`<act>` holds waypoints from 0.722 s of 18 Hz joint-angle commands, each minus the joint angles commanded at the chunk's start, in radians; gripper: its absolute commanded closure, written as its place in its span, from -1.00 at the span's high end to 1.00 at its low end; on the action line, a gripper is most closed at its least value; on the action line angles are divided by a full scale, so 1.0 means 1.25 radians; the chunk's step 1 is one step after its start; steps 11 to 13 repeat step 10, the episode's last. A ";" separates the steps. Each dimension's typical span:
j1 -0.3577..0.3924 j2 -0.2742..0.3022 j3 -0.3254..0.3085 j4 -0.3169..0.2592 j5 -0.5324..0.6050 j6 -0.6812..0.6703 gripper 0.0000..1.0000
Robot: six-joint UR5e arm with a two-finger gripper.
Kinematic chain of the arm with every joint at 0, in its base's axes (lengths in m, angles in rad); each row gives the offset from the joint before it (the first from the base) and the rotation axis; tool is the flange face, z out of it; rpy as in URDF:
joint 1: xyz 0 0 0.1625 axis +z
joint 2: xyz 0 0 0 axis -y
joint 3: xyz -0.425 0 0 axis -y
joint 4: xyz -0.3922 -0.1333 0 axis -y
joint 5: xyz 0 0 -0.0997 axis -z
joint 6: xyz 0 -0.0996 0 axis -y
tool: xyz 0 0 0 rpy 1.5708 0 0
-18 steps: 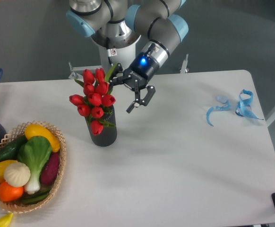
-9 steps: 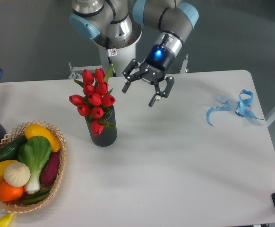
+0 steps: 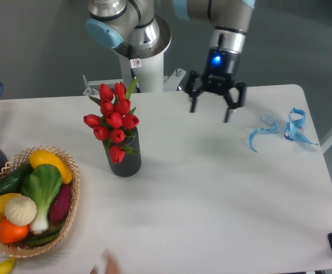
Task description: Insert the flowers into the vase
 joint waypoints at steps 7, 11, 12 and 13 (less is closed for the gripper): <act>-0.063 -0.153 0.151 -0.050 0.234 0.001 1.00; -0.099 -0.198 0.259 -0.157 0.280 0.001 1.00; -0.099 -0.198 0.259 -0.157 0.280 0.001 1.00; -0.099 -0.198 0.259 -0.157 0.280 0.001 1.00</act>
